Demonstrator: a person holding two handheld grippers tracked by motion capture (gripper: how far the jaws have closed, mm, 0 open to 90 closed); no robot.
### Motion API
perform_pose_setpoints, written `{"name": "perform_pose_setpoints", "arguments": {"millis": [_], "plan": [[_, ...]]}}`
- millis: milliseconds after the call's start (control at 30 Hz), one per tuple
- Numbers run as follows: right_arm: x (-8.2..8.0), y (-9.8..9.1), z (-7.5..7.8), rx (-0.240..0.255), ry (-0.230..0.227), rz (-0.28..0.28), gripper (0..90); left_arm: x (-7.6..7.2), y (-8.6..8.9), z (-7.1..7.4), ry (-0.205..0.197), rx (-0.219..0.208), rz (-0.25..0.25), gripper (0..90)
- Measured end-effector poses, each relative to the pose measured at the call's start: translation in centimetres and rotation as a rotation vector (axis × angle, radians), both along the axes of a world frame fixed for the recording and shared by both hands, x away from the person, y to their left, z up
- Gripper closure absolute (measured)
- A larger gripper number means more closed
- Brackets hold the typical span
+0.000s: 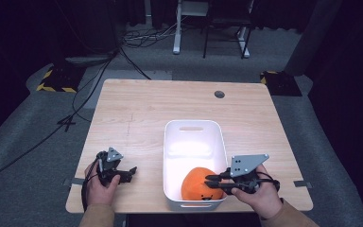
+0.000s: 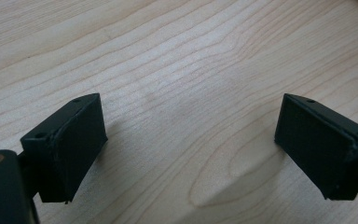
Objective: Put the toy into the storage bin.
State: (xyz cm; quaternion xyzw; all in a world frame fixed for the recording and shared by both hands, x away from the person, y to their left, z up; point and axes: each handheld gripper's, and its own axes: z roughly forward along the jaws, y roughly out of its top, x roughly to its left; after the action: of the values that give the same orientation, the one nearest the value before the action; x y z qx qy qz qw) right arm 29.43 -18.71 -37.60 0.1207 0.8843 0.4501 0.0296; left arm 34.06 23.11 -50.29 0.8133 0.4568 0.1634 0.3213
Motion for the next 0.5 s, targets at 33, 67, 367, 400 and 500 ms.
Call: {"name": "perform_pose_setpoints", "arguments": {"millis": [33,67,367,400,500], "plan": [[0.0,0.0,0.0,0.004,0.004,-0.002,77.2,0.0,0.0,0.0,0.000,0.000,-0.001,9.1],[0.0,0.0,0.0,0.004,0.004,-0.002,77.2,0.0,0.0,0.0,0.000,0.000,-0.001,9.1],[0.1,-0.3,1.0,0.071,-0.033,-0.034,54.8,0.0,0.0,0.0,0.000,0.000,0.000,9.1],[0.1,-0.4,1.2,0.085,-0.038,-0.039,53.2,0.0,0.0,0.0,0.001,-0.001,0.000,9.1],[0.4,-0.8,1.8,0.113,-0.050,-0.068,48.6,0.0,0.0,0.0,0.001,-0.001,0.000,9.1]]}}
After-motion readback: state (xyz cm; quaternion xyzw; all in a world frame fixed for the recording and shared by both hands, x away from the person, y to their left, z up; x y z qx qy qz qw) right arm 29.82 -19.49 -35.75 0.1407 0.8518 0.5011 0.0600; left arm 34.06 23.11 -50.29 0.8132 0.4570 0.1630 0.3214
